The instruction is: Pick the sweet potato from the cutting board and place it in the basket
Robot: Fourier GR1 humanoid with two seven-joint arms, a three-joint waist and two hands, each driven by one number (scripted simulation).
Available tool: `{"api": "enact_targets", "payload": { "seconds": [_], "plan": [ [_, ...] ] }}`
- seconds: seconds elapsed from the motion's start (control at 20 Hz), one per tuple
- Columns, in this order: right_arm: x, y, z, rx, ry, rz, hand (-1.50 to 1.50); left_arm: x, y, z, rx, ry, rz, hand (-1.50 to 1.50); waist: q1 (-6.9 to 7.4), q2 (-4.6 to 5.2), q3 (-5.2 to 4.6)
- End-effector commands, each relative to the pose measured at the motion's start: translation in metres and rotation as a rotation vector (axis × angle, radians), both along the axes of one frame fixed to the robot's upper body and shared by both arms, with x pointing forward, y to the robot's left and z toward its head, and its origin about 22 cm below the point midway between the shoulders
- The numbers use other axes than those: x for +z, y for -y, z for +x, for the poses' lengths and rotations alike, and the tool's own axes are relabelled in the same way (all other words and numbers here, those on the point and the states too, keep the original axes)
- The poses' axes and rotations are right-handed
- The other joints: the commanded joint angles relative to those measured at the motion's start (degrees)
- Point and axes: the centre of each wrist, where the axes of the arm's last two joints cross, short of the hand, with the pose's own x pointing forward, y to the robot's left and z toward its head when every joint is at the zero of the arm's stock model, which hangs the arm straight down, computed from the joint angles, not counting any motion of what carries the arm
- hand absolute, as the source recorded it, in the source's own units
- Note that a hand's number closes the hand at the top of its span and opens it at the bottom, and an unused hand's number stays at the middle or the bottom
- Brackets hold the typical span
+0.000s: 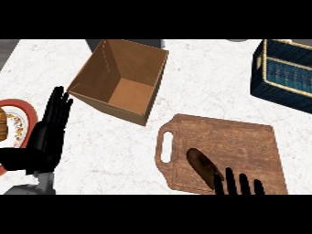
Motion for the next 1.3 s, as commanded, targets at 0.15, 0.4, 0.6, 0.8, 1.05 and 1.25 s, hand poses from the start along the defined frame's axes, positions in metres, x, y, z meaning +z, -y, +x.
{"api": "enact_targets", "payload": {
  "seconds": [0.15, 0.4, 0.6, 0.8, 1.05, 1.25],
  "plan": [
    [0.018, -0.058, -0.009, -0.037, 0.021, 0.073, -1.50, 0.005, 0.002, 0.003, -0.011, 0.002, -0.014, 0.00, 0.90, 0.30, 0.16],
    [-0.001, -0.050, 0.002, -0.036, 0.002, 0.099, -1.50, 0.003, 0.012, -0.007, -0.026, -0.003, -0.015, 0.00, 1.13, 0.31, 0.25],
    [-0.006, -0.053, 0.011, 0.000, -0.009, 0.136, -1.50, 0.011, 0.003, -0.002, -0.029, 0.000, -0.008, 0.00, 1.32, 0.41, 0.24],
    [-0.022, -0.052, 0.017, 0.027, -0.013, 0.141, -1.50, -0.009, 0.001, -0.010, -0.028, -0.018, 0.001, 0.00, 1.02, 0.42, 0.22],
    [-0.018, -0.061, 0.018, 0.020, 0.027, 0.109, -1.50, -0.011, 0.024, 0.007, 0.004, 0.001, 0.005, 0.00, 0.59, 0.40, 0.21],
    [-0.051, -0.042, 0.025, 0.004, 0.036, 0.108, -1.50, 0.000, 0.006, 0.001, -0.019, -0.008, -0.006, 0.00, 0.74, 0.36, 0.26]
  ]
}}
